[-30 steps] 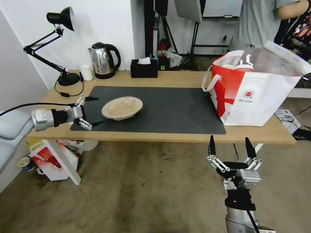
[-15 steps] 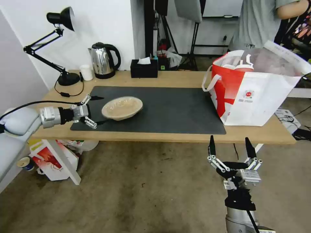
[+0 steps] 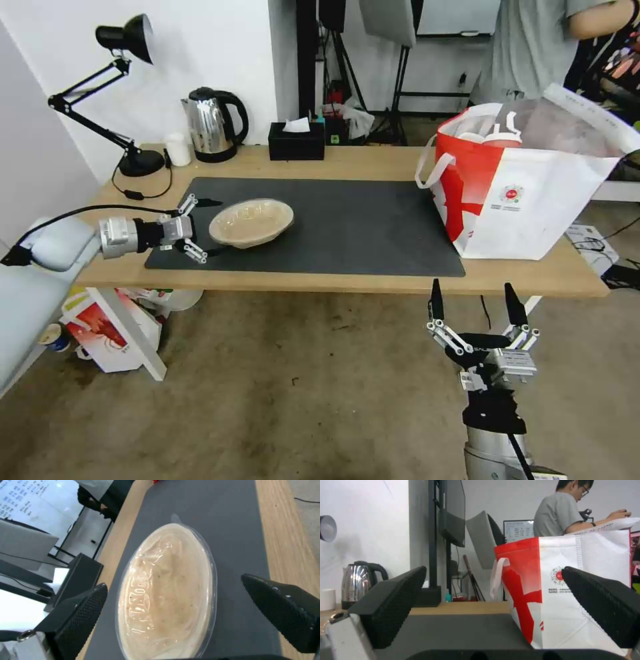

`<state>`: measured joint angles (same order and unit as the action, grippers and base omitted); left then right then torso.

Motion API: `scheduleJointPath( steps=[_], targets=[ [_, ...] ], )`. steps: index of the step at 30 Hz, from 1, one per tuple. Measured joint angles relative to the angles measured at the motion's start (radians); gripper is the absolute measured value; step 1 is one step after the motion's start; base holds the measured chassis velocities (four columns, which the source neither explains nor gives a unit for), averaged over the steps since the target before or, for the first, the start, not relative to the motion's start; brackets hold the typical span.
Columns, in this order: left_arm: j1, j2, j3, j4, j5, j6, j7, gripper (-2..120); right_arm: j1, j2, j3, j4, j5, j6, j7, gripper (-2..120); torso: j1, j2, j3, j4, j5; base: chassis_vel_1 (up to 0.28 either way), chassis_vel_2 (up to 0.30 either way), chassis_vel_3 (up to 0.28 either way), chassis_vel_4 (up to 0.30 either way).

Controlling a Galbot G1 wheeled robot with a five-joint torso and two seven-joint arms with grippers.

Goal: Pick up the trash from the table and place it into the takeout bag.

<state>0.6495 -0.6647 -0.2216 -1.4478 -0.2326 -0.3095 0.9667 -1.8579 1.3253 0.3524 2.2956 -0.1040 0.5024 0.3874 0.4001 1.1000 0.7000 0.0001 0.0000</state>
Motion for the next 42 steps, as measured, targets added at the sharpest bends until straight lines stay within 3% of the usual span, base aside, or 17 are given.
scheduleJointPath(
  steps=[42],
  targets=[
    [-0.076,-0.038,0.02,0.112,0.086,-0.003,0.044,100,0.0,0.0,0.0,0.0,0.0,0.0,0.0,100,0.0,0.0,0.0,-0.0001,0.0,0.0,0.0,0.0,0.0]
  ],
)
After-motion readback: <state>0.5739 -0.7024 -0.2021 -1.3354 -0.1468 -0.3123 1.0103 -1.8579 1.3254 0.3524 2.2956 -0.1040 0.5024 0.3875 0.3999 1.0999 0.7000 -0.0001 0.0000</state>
